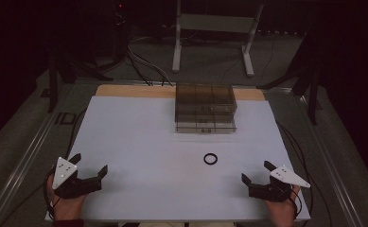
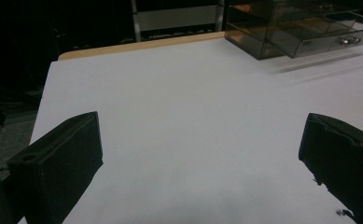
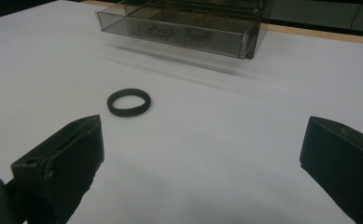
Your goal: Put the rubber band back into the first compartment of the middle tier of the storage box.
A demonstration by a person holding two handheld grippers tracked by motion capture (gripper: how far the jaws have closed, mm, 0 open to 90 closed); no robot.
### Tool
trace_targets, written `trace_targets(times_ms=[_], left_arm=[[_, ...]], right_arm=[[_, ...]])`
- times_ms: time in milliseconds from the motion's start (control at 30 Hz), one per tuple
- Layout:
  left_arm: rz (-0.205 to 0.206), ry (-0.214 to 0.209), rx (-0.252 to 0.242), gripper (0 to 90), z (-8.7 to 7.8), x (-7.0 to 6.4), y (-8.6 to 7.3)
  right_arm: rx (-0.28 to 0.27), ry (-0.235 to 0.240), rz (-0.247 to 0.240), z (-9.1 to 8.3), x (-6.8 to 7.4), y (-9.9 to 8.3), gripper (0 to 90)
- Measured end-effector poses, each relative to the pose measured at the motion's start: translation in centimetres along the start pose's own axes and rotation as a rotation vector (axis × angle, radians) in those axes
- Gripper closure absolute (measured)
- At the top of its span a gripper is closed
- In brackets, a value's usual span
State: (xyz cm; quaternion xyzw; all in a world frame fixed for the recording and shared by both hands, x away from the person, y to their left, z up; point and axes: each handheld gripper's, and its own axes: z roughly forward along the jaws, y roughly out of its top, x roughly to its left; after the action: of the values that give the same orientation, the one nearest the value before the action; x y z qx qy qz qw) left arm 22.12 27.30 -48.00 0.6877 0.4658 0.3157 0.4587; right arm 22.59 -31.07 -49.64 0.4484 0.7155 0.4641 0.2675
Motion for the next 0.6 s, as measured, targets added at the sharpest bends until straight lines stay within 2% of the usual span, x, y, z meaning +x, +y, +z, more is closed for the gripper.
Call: trace_targets(times_ms=[300, 467, 533, 600], left_arm=[[0.014, -0.015, -0.003, 0.4, 0.4, -0.6, 0.5], [0.023, -0.045, -0.017, 0.4, 0.8, -1.2, 1.4], [0.036, -0.059, -0.027, 0.4, 1.1, -1.6, 2.2], [0.045, -0.071, -0.036, 0.4, 1.4, -1.9, 2.8]], right_arm=[[-0.015, -0.006, -0.006, -0.2, 0.1, 0.1, 0.1], [-0.023, -0.011, 0.005, -0.4, 0.2, 0.0, 0.1], [-0.028, -0.017, -0.001, -0.5, 0.2, 0.0, 0.1], [-0.035, -0.017, 0.012, -0.6, 0.2, 0.0, 0.1]])
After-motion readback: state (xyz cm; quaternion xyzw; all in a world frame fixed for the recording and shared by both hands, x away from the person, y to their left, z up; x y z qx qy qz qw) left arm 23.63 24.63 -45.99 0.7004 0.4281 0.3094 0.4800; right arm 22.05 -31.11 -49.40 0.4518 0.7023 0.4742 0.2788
